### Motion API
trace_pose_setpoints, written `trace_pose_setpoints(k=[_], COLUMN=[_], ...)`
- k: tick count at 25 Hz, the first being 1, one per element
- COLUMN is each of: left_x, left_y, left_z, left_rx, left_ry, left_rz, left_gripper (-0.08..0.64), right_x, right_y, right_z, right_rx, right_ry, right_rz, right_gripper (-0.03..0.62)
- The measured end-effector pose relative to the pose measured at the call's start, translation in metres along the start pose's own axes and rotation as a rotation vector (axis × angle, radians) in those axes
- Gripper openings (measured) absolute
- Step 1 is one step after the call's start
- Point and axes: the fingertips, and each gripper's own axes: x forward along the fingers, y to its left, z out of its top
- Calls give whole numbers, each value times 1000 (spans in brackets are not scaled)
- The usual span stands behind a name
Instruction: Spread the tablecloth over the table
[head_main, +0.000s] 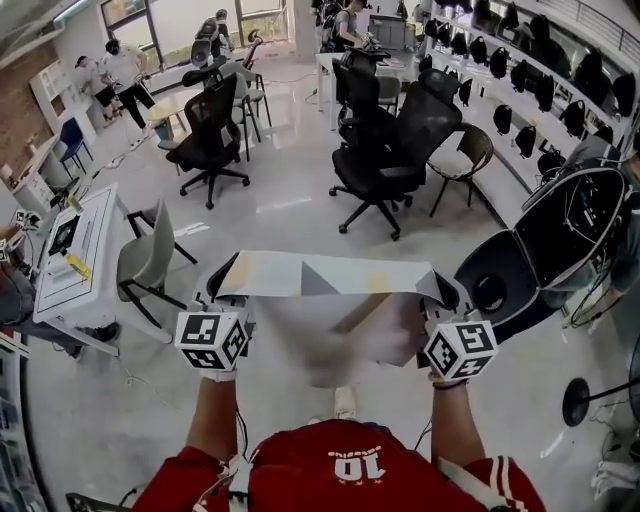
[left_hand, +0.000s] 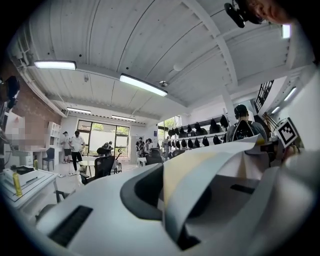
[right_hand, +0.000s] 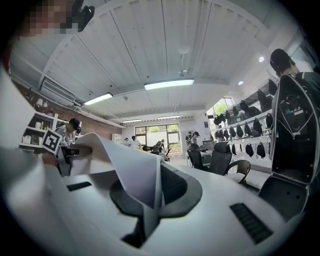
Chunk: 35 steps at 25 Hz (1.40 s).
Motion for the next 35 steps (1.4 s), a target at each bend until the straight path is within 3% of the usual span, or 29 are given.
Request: trace_pose_setpoints(k=[19,26,35], left_x=[149,183,216], left_y=[20,22,17], left_z=[50,65,77], left_rx=[32,34,51], left_ry=[-85,-122,-160], left_rz=[34,47,46], left_gripper=[9,9,9], right_x=[125,152,178], right_y=[-85,-107,-138], right_z=[57,84,86], right_rx=[-19,-42,-58], right_ry=[-104,-164,-154], right_rz=[33,35,20], right_gripper=[18,18,17])
